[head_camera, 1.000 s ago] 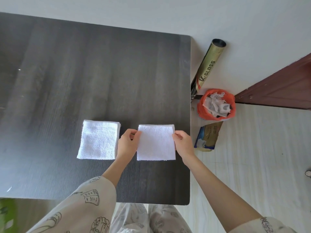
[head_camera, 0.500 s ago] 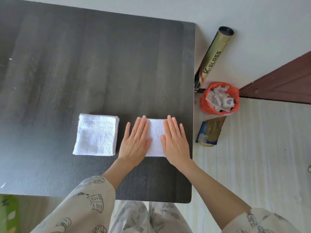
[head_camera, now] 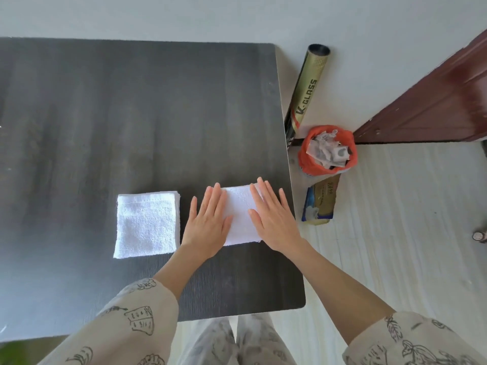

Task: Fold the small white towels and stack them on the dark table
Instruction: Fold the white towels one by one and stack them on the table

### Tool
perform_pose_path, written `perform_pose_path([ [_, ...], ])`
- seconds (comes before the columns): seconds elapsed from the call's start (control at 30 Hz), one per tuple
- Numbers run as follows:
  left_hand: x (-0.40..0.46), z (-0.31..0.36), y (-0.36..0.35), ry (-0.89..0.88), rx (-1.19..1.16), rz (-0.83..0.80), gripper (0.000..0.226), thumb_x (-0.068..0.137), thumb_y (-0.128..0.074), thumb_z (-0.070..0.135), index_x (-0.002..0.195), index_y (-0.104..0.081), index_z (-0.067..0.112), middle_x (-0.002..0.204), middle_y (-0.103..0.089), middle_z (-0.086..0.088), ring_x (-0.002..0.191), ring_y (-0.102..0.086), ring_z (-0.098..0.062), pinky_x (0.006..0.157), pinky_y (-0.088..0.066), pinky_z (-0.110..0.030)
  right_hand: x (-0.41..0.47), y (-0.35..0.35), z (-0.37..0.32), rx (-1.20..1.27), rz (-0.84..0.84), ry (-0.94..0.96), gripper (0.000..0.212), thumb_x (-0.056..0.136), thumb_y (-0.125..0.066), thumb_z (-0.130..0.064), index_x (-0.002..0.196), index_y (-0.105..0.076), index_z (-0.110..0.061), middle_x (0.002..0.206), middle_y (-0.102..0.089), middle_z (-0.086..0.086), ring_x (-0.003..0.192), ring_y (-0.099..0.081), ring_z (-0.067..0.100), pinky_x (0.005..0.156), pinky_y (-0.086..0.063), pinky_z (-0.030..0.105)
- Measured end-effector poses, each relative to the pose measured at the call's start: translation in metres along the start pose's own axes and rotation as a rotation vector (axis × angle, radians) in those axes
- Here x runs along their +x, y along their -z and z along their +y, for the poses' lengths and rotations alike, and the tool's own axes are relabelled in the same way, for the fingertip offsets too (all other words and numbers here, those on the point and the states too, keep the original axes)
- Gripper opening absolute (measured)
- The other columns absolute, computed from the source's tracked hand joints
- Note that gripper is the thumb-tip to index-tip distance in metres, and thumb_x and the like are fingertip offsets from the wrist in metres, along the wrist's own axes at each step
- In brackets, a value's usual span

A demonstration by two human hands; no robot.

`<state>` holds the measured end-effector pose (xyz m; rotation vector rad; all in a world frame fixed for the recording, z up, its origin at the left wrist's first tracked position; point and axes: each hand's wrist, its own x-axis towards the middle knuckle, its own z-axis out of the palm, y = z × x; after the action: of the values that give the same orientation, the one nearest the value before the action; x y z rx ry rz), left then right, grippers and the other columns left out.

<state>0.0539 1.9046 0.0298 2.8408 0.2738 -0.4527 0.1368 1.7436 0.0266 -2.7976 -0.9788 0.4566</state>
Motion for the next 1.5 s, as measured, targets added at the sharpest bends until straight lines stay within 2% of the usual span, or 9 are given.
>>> perform_pose_path([
  [0.1, -0.01, 0.013, 0.022, -0.059, -0.166, 0.035, 0.069, 0.091, 0.0, 0.05, 0.148, -0.012, 0.015, 0.158, -0.002, -0.002, 0.145, 0.001, -0.019, 0.117, -0.004, -0.036, -0.034, 0.022, 0.0, 0.171, 0.106, -0.197, 0.054, 0.1, -0.027, -0.037, 0.149, -0.016, -0.019, 0.157, -0.013, 0.0, 0.145, -0.012, 0.017, 0.116, -0.003, 0.032],
  [0.27, -0.024, 0.076, 0.049, -0.214, -0.365, 0.055, 0.05, 0.098, -0.037, 0.029, 0.145, -0.026, 0.015, 0.154, -0.023, -0.002, 0.143, -0.017, -0.017, 0.114, -0.019, -0.03, -0.122, 0.057, 0.025, 0.436, 0.236, -0.571, 0.048, 0.098, -0.039, -0.035, 0.144, -0.029, -0.025, 0.147, -0.039, -0.006, 0.131, -0.042, 0.012, 0.103, -0.032, 0.018],
  [0.4, -0.039, 0.165, 0.06, -0.493, -0.34, -0.045, 0.05, 0.096, -0.044, 0.026, 0.142, -0.031, 0.013, 0.148, -0.035, -0.004, 0.134, -0.036, -0.022, 0.109, -0.027, -0.028, -0.213, 0.085, 0.062, 0.564, 0.369, -0.737, 0.043, 0.099, -0.036, -0.027, 0.141, -0.034, -0.019, 0.138, -0.048, 0.002, 0.12, -0.052, 0.018, 0.098, -0.04, 0.028],
  [0.53, -0.065, 0.271, 0.06, -0.781, -0.257, -0.162, 0.049, 0.097, -0.042, 0.029, 0.143, -0.03, 0.017, 0.147, -0.034, 0.001, 0.135, -0.033, -0.016, 0.106, -0.029, -0.026, -0.318, 0.092, 0.103, 0.483, 0.513, -0.838, 0.04, 0.098, -0.039, -0.025, 0.138, -0.038, -0.016, 0.134, -0.05, 0.002, 0.116, -0.054, 0.018, 0.094, -0.042, 0.028],
  [0.73, -0.125, 0.449, 0.022, -0.992, -0.196, -0.18, 0.048, 0.093, -0.037, 0.033, 0.137, -0.041, 0.013, 0.138, -0.045, -0.003, 0.13, -0.041, -0.02, 0.105, -0.03, -0.028, -0.494, 0.096, 0.179, 0.484, 0.771, -1.024, 0.038, 0.097, -0.043, -0.025, 0.135, -0.042, -0.02, 0.126, -0.056, -0.003, 0.11, -0.057, 0.014, 0.09, -0.044, 0.027],
  [0.83, -0.17, 0.532, -0.005, -1.09, -0.267, -0.225, 0.04, 0.096, -0.042, 0.028, 0.135, -0.043, 0.018, 0.136, -0.047, 0.004, 0.125, -0.043, -0.009, 0.108, -0.033, -0.03, -0.582, 0.096, 0.21, 0.495, 0.846, -1.098, 0.037, 0.097, -0.044, -0.026, 0.133, -0.044, -0.021, 0.124, -0.057, -0.003, 0.107, -0.058, 0.013, 0.091, -0.046, 0.028],
  [1.03, -0.246, 0.669, -0.054, -1.206, -0.355, -0.375, 0.036, 0.097, -0.042, 0.023, 0.132, -0.047, 0.025, 0.126, -0.047, 0.02, 0.12, -0.047, -0.002, 0.105, -0.037, -0.027, -0.723, 0.096, 0.271, 0.499, 0.962, -1.244, 0.035, 0.097, -0.044, -0.024, 0.131, -0.047, -0.02, 0.119, -0.058, -0.003, 0.103, -0.059, 0.011, 0.09, -0.049, 0.03],
  [1.23, -0.26, 0.806, -0.098, -1.266, -0.375, -0.464, 0.032, 0.097, -0.042, 0.019, 0.128, -0.051, 0.024, 0.123, -0.052, 0.016, 0.114, -0.053, -0.005, 0.101, -0.043, -0.029, -0.807, 0.09, 0.36, 0.53, 1.048, -1.346, 0.034, 0.097, -0.043, -0.024, 0.13, -0.048, -0.018, 0.117, -0.059, -0.002, 0.094, -0.055, 0.006, 0.089, -0.049, 0.032],
  [1.5, -0.235, 1.017, -0.151, -1.284, -0.419, -0.505, 0.03, 0.097, -0.042, 0.016, 0.124, -0.054, 0.017, 0.124, -0.057, 0.005, 0.107, -0.054, -0.005, 0.097, -0.045, -0.03, -0.902, 0.109, 0.541, 0.538, 1.027, -1.417, 0.034, 0.097, -0.044, -0.022, 0.13, -0.047, -0.016, 0.111, -0.061, 0.0, 0.091, -0.056, 0.009, 0.087, -0.049, 0.03],
])
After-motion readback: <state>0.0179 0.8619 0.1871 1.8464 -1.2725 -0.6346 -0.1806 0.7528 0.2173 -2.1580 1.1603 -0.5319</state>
